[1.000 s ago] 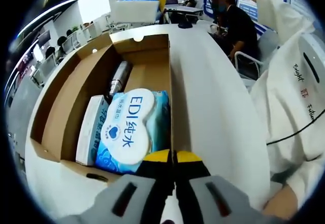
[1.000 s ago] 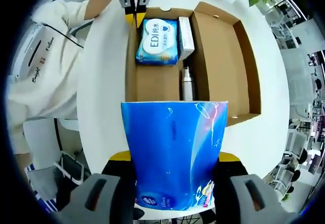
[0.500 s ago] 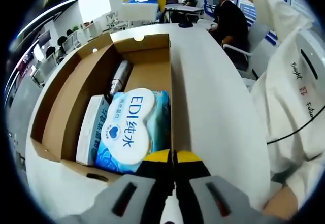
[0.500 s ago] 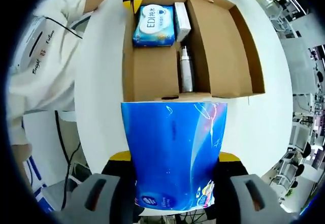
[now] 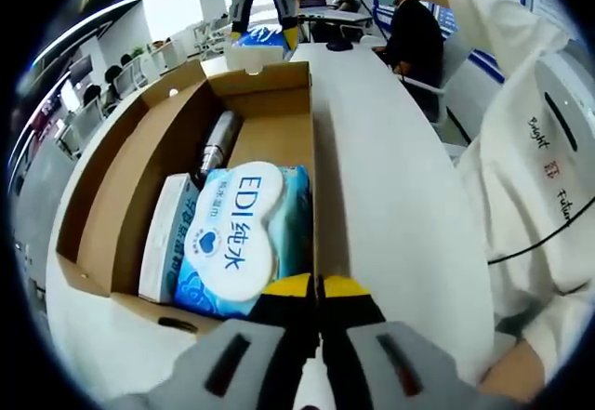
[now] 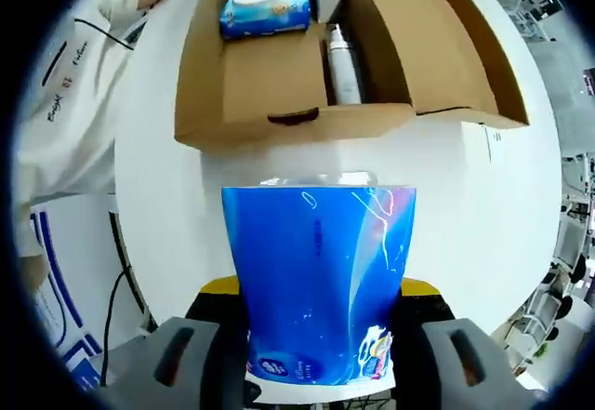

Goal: Operate the shoe box by opening the lid, removing the specified soft item, and placing it in the target area until the item is outside and the box remains undamaged.

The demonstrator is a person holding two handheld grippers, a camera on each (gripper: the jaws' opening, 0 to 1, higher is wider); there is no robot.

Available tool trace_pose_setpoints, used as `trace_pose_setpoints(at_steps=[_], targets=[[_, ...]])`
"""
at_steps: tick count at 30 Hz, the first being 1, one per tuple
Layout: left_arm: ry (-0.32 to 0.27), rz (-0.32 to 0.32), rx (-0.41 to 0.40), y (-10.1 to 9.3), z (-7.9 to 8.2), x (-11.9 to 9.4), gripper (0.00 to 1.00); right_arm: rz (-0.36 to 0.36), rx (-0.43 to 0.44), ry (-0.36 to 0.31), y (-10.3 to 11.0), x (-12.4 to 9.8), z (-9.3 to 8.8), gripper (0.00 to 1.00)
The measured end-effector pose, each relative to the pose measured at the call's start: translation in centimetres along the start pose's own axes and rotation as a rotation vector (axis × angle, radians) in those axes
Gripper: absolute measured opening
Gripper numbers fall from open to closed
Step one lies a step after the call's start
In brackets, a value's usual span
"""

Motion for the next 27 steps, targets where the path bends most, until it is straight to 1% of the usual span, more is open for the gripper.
trace_pose_setpoints(at_steps=[2, 3, 5, 8, 12, 15, 18, 23, 27], targets=[[0.001, 0.0, -0.001, 0.0, 0.0, 0.0, 0.01, -0.005, 0.015, -0.031, -0.4, 0.2, 0.2, 0.6], [0.002, 0.0, -0.002, 0.0, 0.0, 0.0, 0.01, 0.0, 0.015, -0.035, -0.3, 0.2, 0.2, 0.6], [0.002, 0.001, -0.003, 0.0, 0.0, 0.0, 0.01, 0.002, 0.007, -0.03, -0.4, 0.5, 0.1, 0.6], [0.002, 0.002, -0.002, 0.0, 0.0, 0.0, 0.01, 0.012, -0.007, -0.005, -0.2, 1.0, -0.3, 0.6], [0.003, 0.003, -0.002, -0.1, 0.0, 0.1, 0.01, 0.016, 0.001, -0.003, -0.1, 1.9, -0.9, 0.61], [0.003, 0.003, -0.003, -0.2, 0.0, 0.1, 0.01, 0.03, -0.009, 0.003, 0.4, 2.5, -1.4, 0.61], [0.004, 0.002, -0.005, -0.2, 0.1, 0.0, 0.01, 0.026, -0.008, 0.007, 0.3, 2.5, -1.6, 0.61], [0.005, 0.003, -0.005, -0.3, 0.1, 0.0, 0.01, 0.026, -0.001, -0.017, 0.5, 2.9, -1.3, 0.61], [0.004, 0.004, -0.005, -0.4, 0.1, -0.1, 0.01, 0.023, -0.004, -0.025, 0.5, 3.8, -1.1, 0.61]])
Point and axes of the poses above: the point that each gripper's makers call its tool centre point, and the gripper's own axes: x roughly forward along the fingers, y roughly to its left, z roughly out of its top, the point moved 3 cm from there along -x, roughly backward along the fingers, and after that the axes turned 13 degrees about -y, right-handed, at the moved point
